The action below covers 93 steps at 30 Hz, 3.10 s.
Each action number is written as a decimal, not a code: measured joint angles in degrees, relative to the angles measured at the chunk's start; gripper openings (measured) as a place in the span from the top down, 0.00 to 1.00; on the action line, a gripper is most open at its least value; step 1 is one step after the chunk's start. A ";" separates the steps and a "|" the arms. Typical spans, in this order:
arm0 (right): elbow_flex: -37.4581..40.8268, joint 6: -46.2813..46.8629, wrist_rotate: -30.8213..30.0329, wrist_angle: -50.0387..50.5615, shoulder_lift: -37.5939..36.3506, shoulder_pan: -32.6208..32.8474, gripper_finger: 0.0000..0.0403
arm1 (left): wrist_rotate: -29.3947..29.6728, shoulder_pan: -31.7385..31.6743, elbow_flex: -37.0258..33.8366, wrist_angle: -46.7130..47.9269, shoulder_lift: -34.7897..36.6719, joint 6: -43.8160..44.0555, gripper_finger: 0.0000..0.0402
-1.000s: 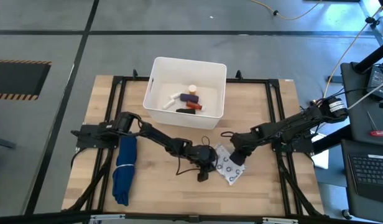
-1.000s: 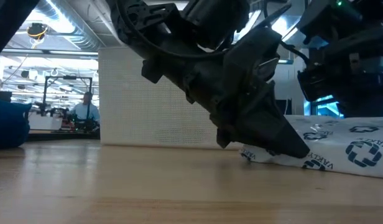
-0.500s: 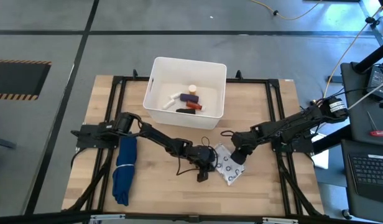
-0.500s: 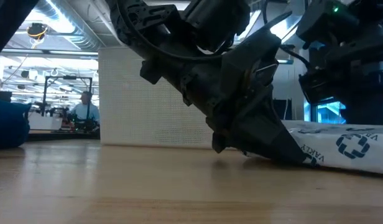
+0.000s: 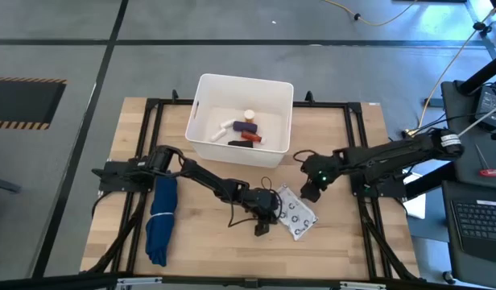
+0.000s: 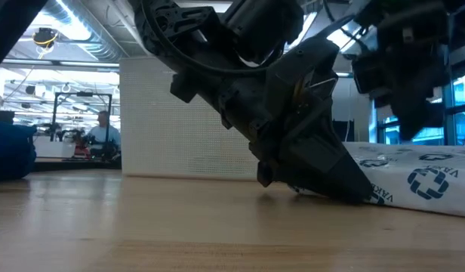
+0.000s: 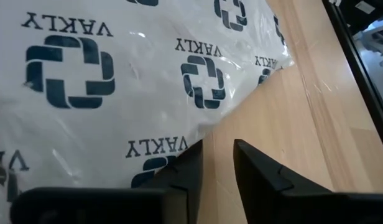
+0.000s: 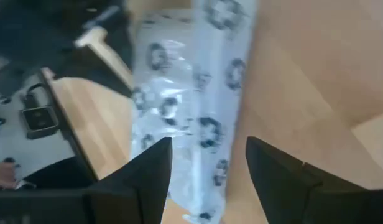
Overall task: Pick & place medical supplies in basket/bin
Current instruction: Put the white mailer bag into the white bin
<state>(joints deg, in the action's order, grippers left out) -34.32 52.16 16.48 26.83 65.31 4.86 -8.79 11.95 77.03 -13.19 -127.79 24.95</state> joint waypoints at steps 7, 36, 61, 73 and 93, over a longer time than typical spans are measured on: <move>-0.09 -1.44 -1.51 -0.28 -2.31 -0.22 0.48 | 0.04 -1.03 0.00 -0.24 0.00 -0.09 0.77; 11.79 7.80 3.12 -22.24 5.06 1.73 0.10 | -1.78 -1.37 0.00 -0.22 0.00 0.85 0.77; 20.04 18.36 8.76 -47.44 6.04 1.77 0.26 | -3.90 -2.90 -0.09 0.11 0.02 -1.98 0.77; 20.00 18.09 7.87 -46.59 5.95 1.79 0.59 | -3.50 -2.93 -0.09 0.20 0.02 -2.03 0.77; 14.55 11.73 8.76 -40.55 3.79 1.75 0.59 | -16.17 -4.28 -0.06 8.88 6.35 -1.30 0.53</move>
<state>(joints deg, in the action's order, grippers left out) -19.78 63.89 25.24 -13.72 69.10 6.61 -24.96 7.67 76.97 -4.31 -121.44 23.65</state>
